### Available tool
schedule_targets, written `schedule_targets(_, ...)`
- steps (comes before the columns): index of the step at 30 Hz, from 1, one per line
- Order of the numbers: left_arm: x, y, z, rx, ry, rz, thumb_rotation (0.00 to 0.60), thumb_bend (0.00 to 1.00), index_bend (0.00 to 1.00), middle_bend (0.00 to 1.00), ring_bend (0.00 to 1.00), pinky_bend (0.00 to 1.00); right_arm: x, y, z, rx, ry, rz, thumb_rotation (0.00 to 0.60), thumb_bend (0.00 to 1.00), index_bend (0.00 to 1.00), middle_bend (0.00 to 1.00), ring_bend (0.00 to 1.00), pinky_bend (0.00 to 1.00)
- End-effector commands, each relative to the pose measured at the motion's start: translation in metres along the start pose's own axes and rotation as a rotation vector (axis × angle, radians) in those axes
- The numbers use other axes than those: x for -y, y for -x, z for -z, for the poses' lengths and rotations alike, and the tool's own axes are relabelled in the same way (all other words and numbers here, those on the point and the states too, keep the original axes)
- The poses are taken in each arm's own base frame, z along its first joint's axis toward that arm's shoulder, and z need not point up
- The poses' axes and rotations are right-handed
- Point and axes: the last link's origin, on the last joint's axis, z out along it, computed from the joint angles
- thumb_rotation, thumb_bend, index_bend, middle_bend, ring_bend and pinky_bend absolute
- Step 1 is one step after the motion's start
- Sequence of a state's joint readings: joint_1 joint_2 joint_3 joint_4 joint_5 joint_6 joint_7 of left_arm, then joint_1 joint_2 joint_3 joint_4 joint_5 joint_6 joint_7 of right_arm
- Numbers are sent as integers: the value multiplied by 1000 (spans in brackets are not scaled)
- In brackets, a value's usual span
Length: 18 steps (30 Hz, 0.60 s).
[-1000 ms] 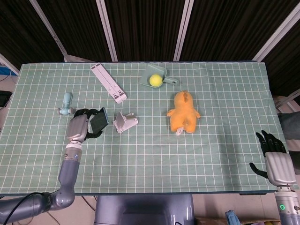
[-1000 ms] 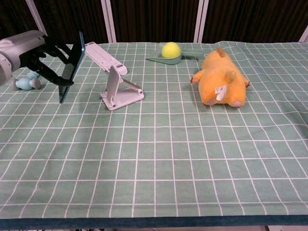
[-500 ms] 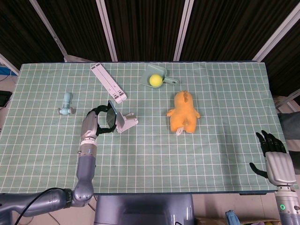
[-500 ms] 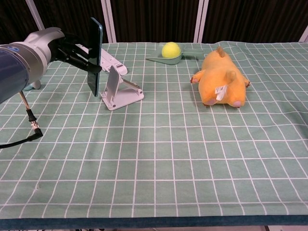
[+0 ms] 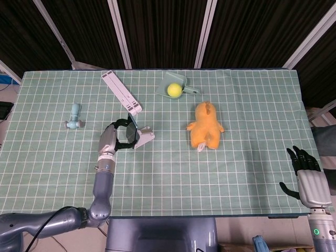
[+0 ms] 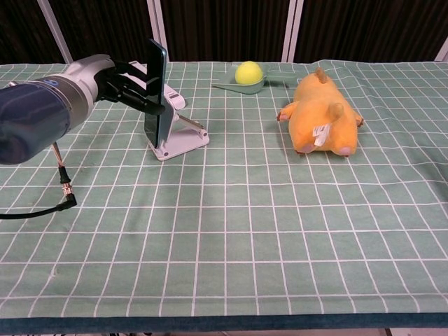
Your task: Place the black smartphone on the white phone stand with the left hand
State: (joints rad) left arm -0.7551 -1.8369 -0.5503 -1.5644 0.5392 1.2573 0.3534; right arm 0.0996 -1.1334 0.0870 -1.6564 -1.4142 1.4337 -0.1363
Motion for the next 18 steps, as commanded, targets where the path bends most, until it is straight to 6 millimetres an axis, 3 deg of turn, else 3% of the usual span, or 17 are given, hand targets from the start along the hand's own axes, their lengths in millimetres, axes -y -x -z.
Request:
schedule_targets(1,-3,4,-3,3,6,0,600,314,460,517,121,106,0,0,0,0,0,0,600,299,5,0,0,126)
schedule_targets(18,7,14,-10,0,7,-55,600,314,452,514,121,106,0,0,0,0,1,1,600,299,5,0,0,126)
